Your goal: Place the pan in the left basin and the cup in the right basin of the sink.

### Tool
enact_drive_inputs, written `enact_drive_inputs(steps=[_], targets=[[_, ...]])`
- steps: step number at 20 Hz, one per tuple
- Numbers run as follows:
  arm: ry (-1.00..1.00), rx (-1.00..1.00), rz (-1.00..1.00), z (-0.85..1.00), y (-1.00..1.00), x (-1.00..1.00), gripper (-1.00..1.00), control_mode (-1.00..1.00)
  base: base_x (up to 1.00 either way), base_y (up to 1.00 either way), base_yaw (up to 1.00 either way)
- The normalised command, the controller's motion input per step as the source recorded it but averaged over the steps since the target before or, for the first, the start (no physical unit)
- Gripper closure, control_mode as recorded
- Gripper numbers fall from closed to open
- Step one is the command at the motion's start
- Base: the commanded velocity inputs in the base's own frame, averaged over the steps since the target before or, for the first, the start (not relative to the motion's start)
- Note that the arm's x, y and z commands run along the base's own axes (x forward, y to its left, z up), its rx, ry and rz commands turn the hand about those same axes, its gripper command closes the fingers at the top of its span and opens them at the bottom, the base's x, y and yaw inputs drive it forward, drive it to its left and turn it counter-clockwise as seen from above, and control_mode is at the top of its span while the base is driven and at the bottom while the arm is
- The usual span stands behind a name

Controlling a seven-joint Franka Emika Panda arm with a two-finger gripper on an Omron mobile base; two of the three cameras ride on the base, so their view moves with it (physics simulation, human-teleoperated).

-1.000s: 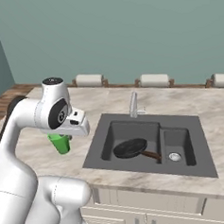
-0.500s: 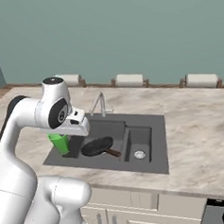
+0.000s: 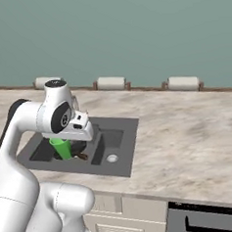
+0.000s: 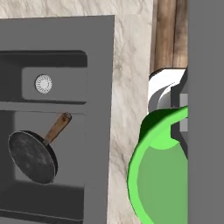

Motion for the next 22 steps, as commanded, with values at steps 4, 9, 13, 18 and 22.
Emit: enact_drive_inputs(steps=[4, 9, 13, 18, 22], targets=[[0.00, 0.00, 0.00, 0.00, 0.00, 0.00, 1.00, 1.00, 0.00, -0.57, 0.01], [0.00, 0.00, 0.00, 0.00, 0.00, 0.00, 1.00, 1.00, 0.03, -0.34, 0.01], [0.00, 0.00, 0.00, 0.00, 0.00, 0.00, 1.00, 1.00, 0.28, -0.08, 0.00], [0.00, 0.00, 0.00, 0.00, 0.00, 0.00, 1.00, 1.00, 0.39, 0.00, 0.00], [0.00, 0.00, 0.00, 0.00, 0.00, 0.00, 1.00, 1.00, 0.46, 0.00, 0.00]])
